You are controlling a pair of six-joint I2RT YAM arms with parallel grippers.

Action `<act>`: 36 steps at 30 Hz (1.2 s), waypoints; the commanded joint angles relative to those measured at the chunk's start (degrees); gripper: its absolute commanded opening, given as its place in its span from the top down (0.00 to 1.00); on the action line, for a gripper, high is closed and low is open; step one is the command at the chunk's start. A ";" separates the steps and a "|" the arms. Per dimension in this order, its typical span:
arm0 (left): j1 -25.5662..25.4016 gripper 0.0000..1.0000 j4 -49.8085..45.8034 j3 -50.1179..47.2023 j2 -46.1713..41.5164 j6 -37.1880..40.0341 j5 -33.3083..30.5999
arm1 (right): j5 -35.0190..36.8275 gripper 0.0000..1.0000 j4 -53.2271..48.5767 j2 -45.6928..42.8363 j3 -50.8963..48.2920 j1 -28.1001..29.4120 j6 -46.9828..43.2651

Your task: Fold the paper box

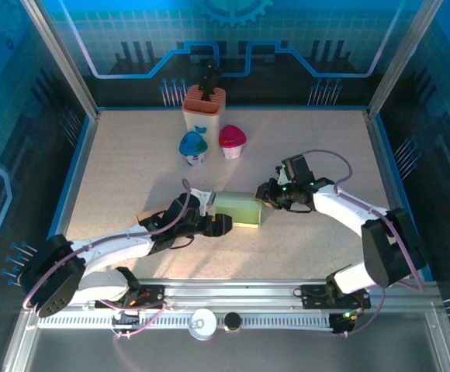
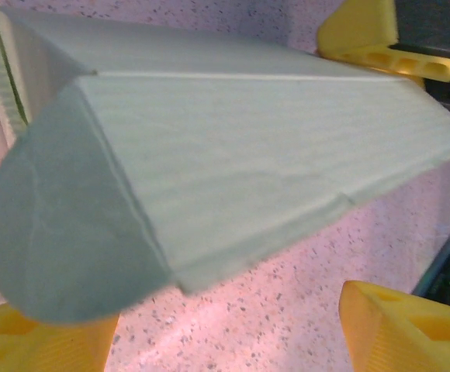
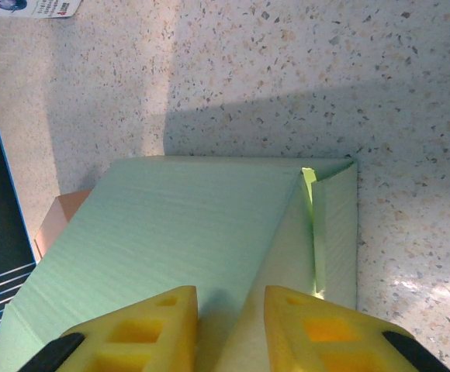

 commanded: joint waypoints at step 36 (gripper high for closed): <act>13.31 0.37 -22.18 24.22 10.84 -3.78 4.90 | 1.71 0.67 -2.34 -1.39 0.53 0.68 -2.60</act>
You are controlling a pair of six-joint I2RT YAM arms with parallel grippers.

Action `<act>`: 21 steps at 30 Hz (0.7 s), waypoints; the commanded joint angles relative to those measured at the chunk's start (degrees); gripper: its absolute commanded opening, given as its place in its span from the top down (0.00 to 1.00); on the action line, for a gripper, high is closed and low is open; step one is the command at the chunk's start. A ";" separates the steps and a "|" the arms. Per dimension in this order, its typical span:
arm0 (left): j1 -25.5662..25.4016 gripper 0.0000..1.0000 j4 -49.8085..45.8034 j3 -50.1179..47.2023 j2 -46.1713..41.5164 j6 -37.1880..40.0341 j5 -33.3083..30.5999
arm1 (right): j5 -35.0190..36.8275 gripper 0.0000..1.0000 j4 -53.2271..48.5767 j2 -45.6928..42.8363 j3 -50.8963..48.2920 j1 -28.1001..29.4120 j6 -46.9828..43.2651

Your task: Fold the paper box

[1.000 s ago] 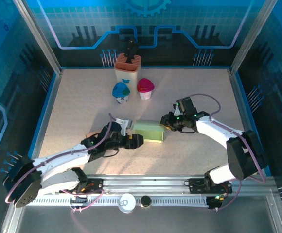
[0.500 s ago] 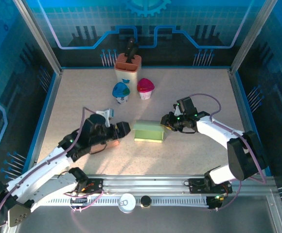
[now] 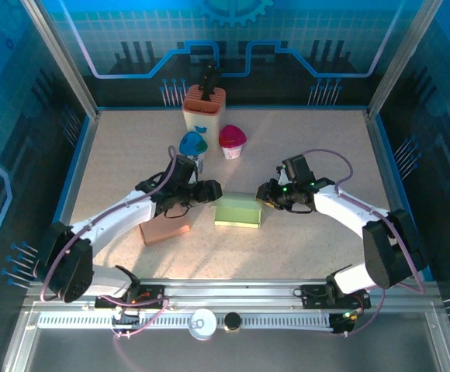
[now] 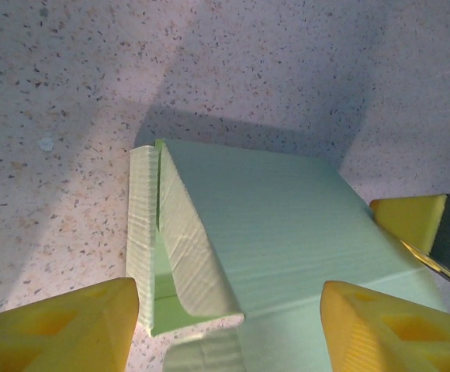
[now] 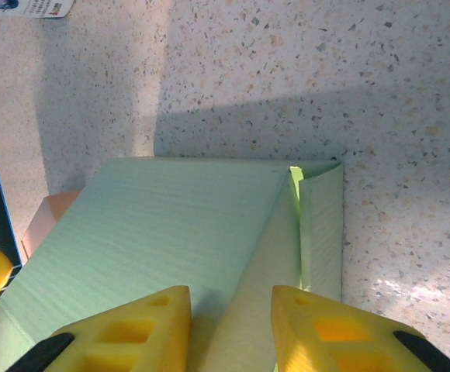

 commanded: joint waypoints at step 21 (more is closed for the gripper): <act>0.11 0.46 11.20 -6.45 7.15 2.37 2.56 | -1.13 0.53 -0.64 -1.65 -1.53 0.46 -3.19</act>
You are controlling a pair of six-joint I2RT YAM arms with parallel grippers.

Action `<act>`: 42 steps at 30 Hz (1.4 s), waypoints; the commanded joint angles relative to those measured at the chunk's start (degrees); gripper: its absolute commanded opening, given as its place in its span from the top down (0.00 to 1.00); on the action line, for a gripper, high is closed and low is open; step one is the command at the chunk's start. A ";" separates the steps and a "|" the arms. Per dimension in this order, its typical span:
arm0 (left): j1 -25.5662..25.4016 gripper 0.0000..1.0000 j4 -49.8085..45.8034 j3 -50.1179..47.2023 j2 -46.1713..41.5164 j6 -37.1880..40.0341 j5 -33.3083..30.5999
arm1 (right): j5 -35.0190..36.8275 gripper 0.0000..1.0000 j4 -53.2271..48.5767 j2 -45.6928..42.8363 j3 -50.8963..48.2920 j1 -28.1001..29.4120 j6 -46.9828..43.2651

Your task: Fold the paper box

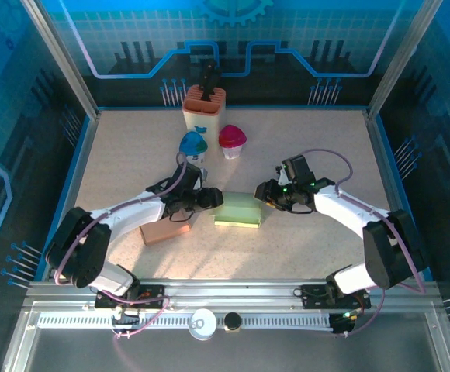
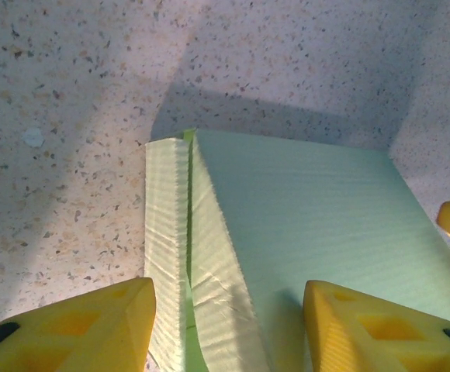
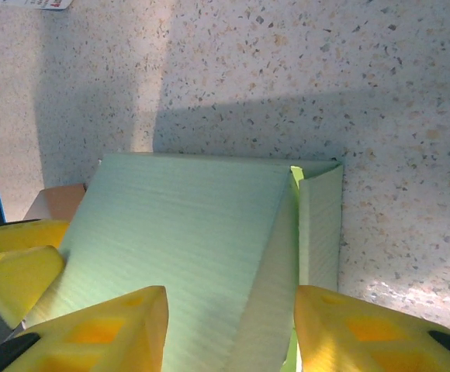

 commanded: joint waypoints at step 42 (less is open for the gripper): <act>0.64 0.65 14.15 -9.32 0.89 0.33 4.69 | -11.56 0.44 7.62 6.51 -6.21 -3.85 -8.32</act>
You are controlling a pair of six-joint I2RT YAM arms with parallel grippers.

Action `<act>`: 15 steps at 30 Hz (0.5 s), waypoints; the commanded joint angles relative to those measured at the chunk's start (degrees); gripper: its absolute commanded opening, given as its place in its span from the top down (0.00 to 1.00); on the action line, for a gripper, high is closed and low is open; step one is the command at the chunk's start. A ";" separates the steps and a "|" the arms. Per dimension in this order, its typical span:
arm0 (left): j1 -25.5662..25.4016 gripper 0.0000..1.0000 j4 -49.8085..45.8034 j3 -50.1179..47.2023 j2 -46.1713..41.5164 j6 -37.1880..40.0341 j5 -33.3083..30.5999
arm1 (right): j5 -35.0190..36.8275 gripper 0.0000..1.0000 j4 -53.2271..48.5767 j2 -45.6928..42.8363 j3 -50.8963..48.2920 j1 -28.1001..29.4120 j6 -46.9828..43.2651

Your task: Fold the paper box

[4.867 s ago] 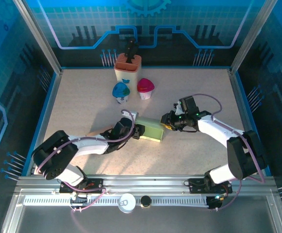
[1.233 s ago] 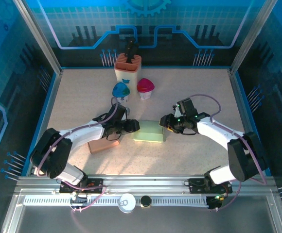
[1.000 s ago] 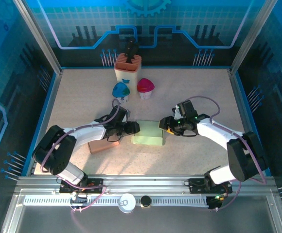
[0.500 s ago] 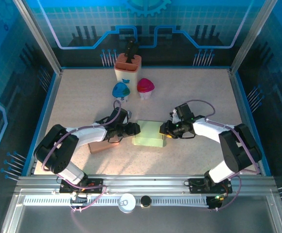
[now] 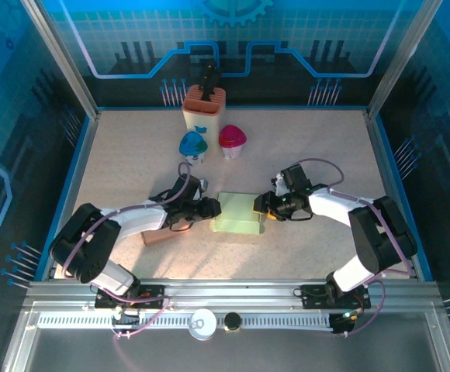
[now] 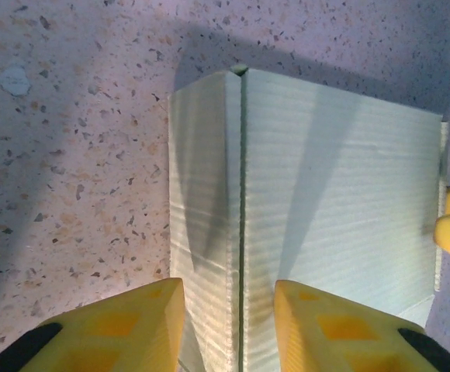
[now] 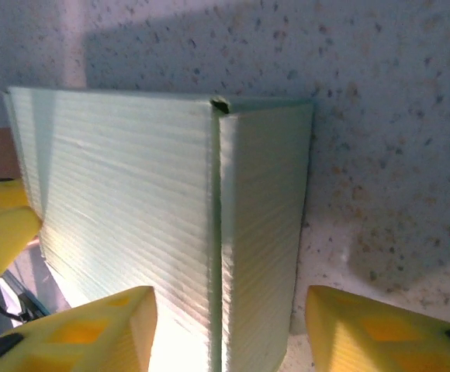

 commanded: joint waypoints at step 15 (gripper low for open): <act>2.66 0.78 4.52 -1.70 0.93 0.90 5.31 | -8.04 0.30 4.45 3.40 -0.49 -2.67 -4.51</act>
